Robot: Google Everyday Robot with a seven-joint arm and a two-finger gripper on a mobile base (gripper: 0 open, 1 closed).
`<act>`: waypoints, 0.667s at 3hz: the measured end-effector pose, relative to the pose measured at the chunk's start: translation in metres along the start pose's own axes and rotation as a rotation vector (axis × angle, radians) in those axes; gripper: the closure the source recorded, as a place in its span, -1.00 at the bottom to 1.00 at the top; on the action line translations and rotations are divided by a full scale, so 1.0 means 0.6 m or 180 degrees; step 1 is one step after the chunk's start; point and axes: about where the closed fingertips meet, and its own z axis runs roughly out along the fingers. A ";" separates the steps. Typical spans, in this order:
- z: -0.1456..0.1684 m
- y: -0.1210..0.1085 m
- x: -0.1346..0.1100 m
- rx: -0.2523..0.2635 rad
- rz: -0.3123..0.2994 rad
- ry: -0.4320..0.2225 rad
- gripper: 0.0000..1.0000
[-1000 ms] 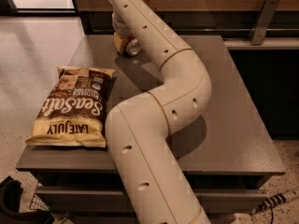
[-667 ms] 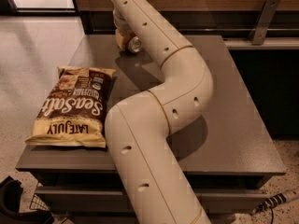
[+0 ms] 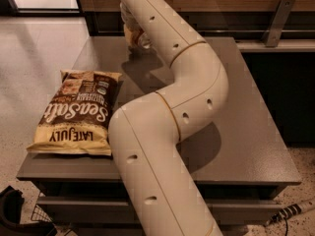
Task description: Place coke can upright
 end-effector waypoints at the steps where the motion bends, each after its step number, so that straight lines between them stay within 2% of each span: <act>1: -0.026 -0.017 0.001 0.0037 0.0033 -0.0062 1.00; 2: -0.052 -0.039 0.003 0.0038 0.0076 -0.0176 1.00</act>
Offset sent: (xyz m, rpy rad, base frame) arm -0.0685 -0.0400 0.0316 0.0598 -0.1021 -0.0198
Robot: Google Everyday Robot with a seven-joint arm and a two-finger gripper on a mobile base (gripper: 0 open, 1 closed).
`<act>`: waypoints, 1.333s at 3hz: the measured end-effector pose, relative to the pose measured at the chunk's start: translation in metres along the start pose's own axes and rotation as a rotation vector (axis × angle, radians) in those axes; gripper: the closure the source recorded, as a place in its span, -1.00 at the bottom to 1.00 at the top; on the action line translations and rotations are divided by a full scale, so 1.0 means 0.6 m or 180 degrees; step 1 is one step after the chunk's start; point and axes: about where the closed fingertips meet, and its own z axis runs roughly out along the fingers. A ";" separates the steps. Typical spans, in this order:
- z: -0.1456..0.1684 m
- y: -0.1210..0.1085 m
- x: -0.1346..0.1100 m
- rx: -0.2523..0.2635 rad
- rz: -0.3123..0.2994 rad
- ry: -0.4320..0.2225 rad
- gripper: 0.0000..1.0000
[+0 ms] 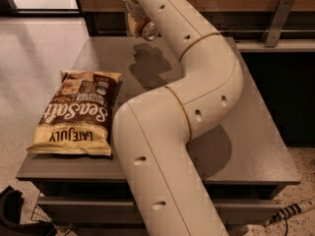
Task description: Place coke can upright
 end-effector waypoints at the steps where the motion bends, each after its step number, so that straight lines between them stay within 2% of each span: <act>1: -0.027 -0.023 0.006 0.0005 0.0056 -0.0104 1.00; 2: -0.068 -0.050 0.030 -0.0041 0.0125 -0.0316 1.00; 3: -0.117 -0.061 0.049 -0.0078 0.0176 -0.0602 1.00; 4: -0.131 -0.050 0.107 -0.0267 0.0140 -0.0920 1.00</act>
Offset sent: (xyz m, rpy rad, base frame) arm -0.0961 -0.0522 0.0104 0.1004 -0.1097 -0.0132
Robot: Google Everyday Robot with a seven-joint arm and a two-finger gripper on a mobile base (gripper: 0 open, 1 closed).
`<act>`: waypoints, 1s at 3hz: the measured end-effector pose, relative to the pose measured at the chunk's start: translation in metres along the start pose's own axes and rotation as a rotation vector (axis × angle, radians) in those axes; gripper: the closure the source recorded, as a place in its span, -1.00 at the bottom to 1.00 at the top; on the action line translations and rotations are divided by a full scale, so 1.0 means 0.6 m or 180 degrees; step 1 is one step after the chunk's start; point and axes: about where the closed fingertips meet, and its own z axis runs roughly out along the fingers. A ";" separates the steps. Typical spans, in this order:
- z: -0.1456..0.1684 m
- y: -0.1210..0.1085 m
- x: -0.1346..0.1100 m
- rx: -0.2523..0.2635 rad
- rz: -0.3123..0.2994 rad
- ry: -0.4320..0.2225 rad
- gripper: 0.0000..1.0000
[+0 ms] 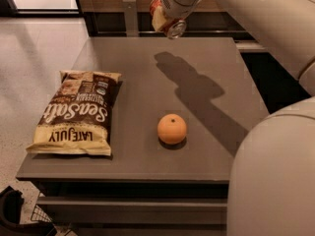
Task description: Place coke can upright
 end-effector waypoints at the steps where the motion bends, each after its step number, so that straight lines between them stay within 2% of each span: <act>1: 0.017 0.010 0.038 -0.0282 -0.0095 -0.0308 1.00; 2: 0.045 0.016 0.035 -0.0582 -0.0265 -0.0666 1.00; 3: 0.072 0.020 0.016 -0.0808 -0.0414 -0.0944 1.00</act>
Offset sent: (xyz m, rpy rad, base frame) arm 0.0000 0.0023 -0.0387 0.1918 -0.1619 0.2907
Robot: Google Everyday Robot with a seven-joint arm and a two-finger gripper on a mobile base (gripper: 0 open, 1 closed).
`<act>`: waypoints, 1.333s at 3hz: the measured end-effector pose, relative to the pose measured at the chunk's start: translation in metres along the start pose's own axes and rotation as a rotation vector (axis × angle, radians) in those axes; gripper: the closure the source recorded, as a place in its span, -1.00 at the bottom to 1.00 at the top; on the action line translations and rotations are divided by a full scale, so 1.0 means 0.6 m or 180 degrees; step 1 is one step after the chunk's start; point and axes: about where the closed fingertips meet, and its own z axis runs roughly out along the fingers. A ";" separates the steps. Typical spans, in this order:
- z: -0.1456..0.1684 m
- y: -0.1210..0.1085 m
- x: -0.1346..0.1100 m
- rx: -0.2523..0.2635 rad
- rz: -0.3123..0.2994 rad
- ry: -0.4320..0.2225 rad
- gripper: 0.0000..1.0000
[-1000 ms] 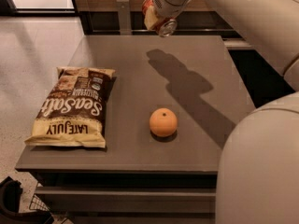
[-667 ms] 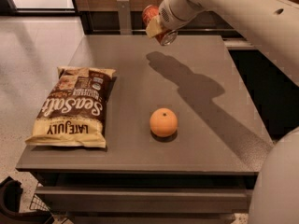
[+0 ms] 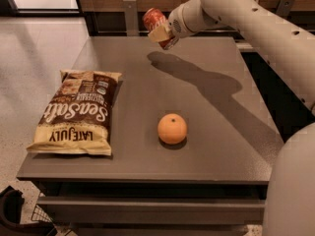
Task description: Place coke can upright
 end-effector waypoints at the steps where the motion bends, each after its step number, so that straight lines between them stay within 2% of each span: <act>1: 0.021 -0.004 0.011 -0.0213 -0.0115 -0.0357 1.00; 2: 0.030 0.001 0.020 -0.0338 -0.0193 -0.0603 1.00; 3: 0.030 0.003 0.020 -0.0348 -0.0189 -0.0635 1.00; 4: 0.031 0.013 0.021 -0.0412 -0.0177 -0.0854 1.00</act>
Offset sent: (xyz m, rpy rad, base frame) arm 0.0061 -0.0073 -0.0214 0.1908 -0.1744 0.1663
